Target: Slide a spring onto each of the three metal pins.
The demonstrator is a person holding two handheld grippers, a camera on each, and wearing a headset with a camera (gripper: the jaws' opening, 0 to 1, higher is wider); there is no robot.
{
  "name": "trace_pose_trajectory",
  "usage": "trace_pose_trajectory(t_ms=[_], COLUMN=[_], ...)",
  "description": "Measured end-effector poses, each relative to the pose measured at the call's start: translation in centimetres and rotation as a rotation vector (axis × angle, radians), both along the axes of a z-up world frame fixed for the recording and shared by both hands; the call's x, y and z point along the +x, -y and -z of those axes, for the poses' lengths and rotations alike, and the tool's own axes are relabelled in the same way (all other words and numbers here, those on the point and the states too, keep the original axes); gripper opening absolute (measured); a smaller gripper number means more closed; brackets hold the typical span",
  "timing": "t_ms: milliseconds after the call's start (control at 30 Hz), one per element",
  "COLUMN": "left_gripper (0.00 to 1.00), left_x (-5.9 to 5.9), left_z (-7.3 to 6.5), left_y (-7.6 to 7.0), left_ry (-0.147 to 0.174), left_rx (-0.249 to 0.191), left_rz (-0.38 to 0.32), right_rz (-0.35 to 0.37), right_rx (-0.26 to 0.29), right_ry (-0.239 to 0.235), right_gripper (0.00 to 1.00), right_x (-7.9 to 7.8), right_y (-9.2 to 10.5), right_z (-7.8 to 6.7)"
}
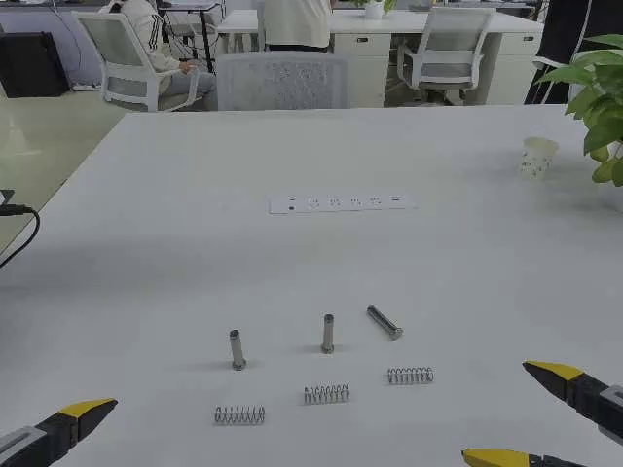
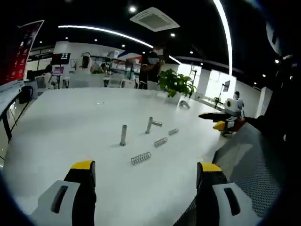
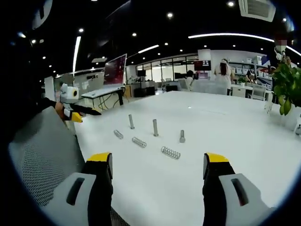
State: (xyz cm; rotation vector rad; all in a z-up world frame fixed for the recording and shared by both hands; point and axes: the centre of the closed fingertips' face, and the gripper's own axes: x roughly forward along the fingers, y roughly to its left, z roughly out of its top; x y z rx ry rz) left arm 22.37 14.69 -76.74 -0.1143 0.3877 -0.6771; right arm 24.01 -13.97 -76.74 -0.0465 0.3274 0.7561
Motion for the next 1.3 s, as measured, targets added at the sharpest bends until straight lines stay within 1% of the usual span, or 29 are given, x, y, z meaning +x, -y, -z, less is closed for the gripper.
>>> trace_pose_trajectory(t_ms=[200,433,800,1033,1300], left_gripper=[0.81,0.8,0.8,0.8,0.79], left_x=[0.04,0.02,-0.09,-0.21,-0.26], left_z=[-0.18,-0.22,0.03,0.21,0.05], left_y=[-0.02,-0.04,0.19,0.43,0.38], left_ry=[0.006,0.008,0.004,0.0,0.0], left_rx=[-0.009,-0.009,0.006,0.029,0.033], left_rz=[-0.006,-0.007,0.01,0.029,0.032], right_rz=[-0.011,-0.021,-0.016,-0.004,0.007], right_rx=[-0.01,-0.015,-0.011,-0.005,-0.004], right_ry=[-0.003,-0.008,-0.01,-0.014,-0.01], right_gripper=[0.75,0.74,0.73,0.73,0.72], right_x=[0.15,0.24,-0.02,-0.4,-0.51], right_y=[-0.16,-0.32,-0.26,-0.05,0.45], right_z=[-0.08,0.03,0.28,0.49,0.38])
